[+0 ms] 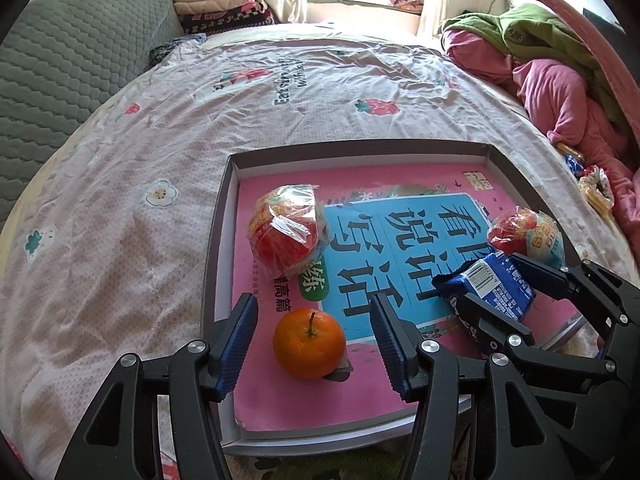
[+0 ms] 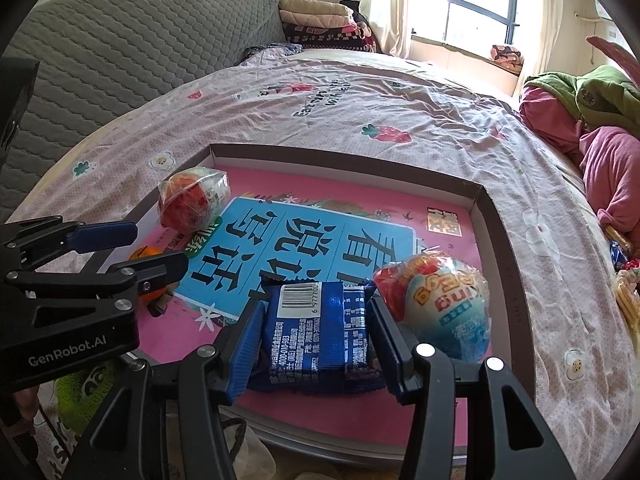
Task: Organize objects
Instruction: 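Open the left tool to release the orange while the right tool releases the packet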
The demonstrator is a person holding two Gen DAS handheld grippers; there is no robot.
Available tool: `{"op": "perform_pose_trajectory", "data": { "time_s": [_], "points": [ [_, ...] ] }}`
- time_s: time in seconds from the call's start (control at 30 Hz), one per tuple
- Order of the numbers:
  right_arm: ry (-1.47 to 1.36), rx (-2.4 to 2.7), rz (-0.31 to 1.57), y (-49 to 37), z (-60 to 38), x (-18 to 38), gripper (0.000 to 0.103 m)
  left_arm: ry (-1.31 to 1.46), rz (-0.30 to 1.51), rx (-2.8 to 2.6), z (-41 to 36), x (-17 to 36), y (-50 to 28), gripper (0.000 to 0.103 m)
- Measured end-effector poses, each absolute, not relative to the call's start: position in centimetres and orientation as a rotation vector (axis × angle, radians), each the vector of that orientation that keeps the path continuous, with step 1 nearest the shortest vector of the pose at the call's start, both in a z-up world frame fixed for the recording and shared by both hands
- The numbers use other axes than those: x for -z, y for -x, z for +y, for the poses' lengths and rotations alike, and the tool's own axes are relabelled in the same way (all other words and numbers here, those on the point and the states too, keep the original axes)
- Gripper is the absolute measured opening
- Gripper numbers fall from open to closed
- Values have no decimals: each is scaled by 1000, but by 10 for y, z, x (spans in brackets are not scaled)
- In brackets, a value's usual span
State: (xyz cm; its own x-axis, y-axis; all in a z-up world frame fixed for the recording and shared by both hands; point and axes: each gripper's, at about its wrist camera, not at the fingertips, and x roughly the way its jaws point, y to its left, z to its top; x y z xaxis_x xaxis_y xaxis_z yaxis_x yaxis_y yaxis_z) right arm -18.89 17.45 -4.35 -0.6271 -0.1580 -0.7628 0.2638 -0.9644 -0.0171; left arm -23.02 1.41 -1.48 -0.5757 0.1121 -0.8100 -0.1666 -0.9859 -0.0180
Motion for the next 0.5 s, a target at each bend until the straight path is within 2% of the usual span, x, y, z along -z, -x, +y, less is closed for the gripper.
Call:
{"op": "perform_pose_trajectory", "data": {
  "time_s": [0.3, 0.4, 0.5],
  "points": [
    [-1210, 2639, 190, 188, 175, 40, 53, 1348, 96, -2661, 14, 12, 225, 61],
    [-1205, 2642, 192, 187, 176, 39, 53, 1345, 96, -2661, 14, 10, 223, 68],
    [-1200, 2648, 192, 186, 177, 38, 54, 1331, 94, -2665, 13, 9, 222, 69]
  ]
}}
